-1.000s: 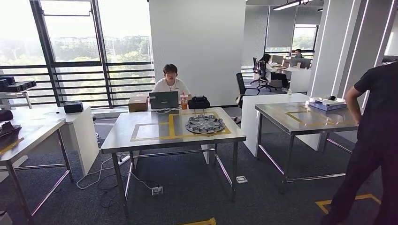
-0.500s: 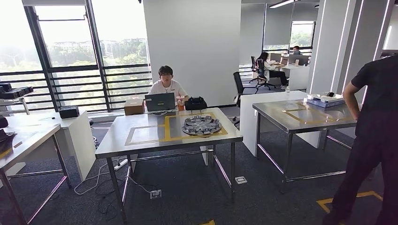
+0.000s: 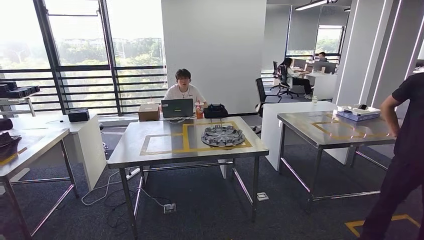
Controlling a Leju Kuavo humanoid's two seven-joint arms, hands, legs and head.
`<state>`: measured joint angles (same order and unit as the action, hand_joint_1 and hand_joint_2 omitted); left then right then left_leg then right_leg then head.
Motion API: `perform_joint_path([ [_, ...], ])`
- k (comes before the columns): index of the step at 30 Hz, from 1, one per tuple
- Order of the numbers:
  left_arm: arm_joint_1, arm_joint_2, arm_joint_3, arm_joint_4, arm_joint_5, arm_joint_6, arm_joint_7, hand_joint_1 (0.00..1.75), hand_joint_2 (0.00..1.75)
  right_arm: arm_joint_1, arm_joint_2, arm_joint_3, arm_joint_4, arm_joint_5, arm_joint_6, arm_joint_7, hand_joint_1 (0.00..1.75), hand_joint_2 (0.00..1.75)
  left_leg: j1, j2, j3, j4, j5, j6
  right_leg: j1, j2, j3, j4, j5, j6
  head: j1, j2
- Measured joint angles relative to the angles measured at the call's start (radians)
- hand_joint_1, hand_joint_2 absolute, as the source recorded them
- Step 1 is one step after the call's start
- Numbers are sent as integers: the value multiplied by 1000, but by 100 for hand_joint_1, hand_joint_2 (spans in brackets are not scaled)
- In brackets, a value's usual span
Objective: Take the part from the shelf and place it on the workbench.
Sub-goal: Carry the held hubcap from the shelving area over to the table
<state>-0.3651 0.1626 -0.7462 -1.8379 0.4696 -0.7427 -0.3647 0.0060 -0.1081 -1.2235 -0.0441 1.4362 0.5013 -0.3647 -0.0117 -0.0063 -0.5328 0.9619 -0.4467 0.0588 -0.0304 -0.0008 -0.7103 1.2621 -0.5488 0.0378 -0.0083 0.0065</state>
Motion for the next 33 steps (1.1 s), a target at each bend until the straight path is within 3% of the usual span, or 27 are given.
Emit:
perform_joint_path([
  [2,0,0,0,0,0,0,0,175,175,0,-1,0,1,0,0,0,0,0,-1,-2,16,8,-21,-6,-1,-1,44,-135,82,15,2,0],
  [4,-1,1,0,0,0,0,0,175,175,-1,-1,0,2,0,-1,0,0,0,-6,-2,21,24,-46,-16,0,-1,88,-235,127,7,3,0],
  [6,-2,2,1,0,0,0,1,175,175,-2,0,0,2,0,-2,-1,0,0,-9,-1,20,31,-61,-24,4,2,99,-248,125,-11,1,0],
  [9,-3,3,4,0,-1,0,-1,175,175,-2,4,0,3,0,-5,-4,0,0,-2,1,10,64,-87,-38,-3,4,108,-249,114,-29,-3,0],
  [10,-3,4,5,0,-3,0,-3,175,175,-2,5,0,4,0,-6,-5,0,0,2,1,-14,110,-107,-45,-7,4,113,-249,109,-34,-4,0],
  [12,0,8,6,0,-10,0,-8,175,175,-3,5,0,4,0,-8,-6,0,0,10,1,-96,249,-155,-59,-6,4,122,-249,99,-41,-6,0],
  [13,3,11,6,1,-14,-1,-10,175,175,-3,5,0,4,0,-8,-6,0,0,15,2,-139,309,-167,-62,-6,5,127,-249,94,-42,-6,0],
  [14,5,13,6,1,-18,-1,-12,175,175,-2,5,0,4,0,-8,-6,0,0,18,2,-168,337,-158,-64,-6,6,134,-249,88,-41,-7,0],
  [15,8,15,6,1,-20,-2,-15,175,175,-2,5,1,4,0,-8,-6,0,0,20,3,-178,327,-130,-64,-6,7,143,-249,82,-39,-8,0],
  [16,9,17,6,1,-21,-3,-16,175,175,-1,5,1,4,0,-8,-6,0,0,21,4,-166,275,-83,-61,-5,8,154,-250,75,-37,-9,0],
  [17,9,18,7,1,-22,-3,-17,175,175,-1,6,1,4,0,-8,-6,0,0,21,4,-142,200,-29,-56,-6,9,161,-251,68,-35,-9,0],
  [19,10,20,9,1,-25,-4,-20,175,175,-4,9,1,4,0,-8,-7,0,0,14,6,-96,80,29,-44,-4,10,175,-254,57,-28,-9,0],
  [23,12,22,11,0,-38,-8,-29,175,175,-6,12,1,5,-6,-10,1,0,0,6,4,-71,36,26,-29,-3,7,189,-265,45,-7,-9,0],
  [25,12,20,11,-1,-43,-8,-32,175,175,-7,12,1,5,-10,-12,7,0,0,9,4,-41,11,28,-17,1,3,170,-218,25,-6,-6,0],
  [27,12,19,9,0,-48,-8,-32,175,175,-6,12,1,5,-12,-14,11,0,0,8,4,-24,1,23,-5,3,2,93,-89,-14,-14,-4,0],
  [29,16,19,8,1,-50,-8,-32,175,175,-3,10,1,5,-16,-14,14,0,0,3,2,-15,2,11,0,3,2,9,20,-32,-11,-2,0],
  [30,18,19,7,1,-50,-8,-32,175,175,-1,9,1,5,-17,-14,15,0,0,1,0,-7,3,3,-1,3,2,-9,25,-17,-4,-1,0],
  [31,19,19,6,1,-50,-9,-33,175,175,0,9,1,5,-19,-14,17,0,0,1,-2,3,4,-6,-3,3,2,-1,-18,18,5,0,0],
  [33,21,19,6,2,-50,-10,-33,175,175,0,9,1,5,-24,-12,23,0,0,-2,-4,17,15,-30,-11,2,0,53,-164,101,17,2,0],
])
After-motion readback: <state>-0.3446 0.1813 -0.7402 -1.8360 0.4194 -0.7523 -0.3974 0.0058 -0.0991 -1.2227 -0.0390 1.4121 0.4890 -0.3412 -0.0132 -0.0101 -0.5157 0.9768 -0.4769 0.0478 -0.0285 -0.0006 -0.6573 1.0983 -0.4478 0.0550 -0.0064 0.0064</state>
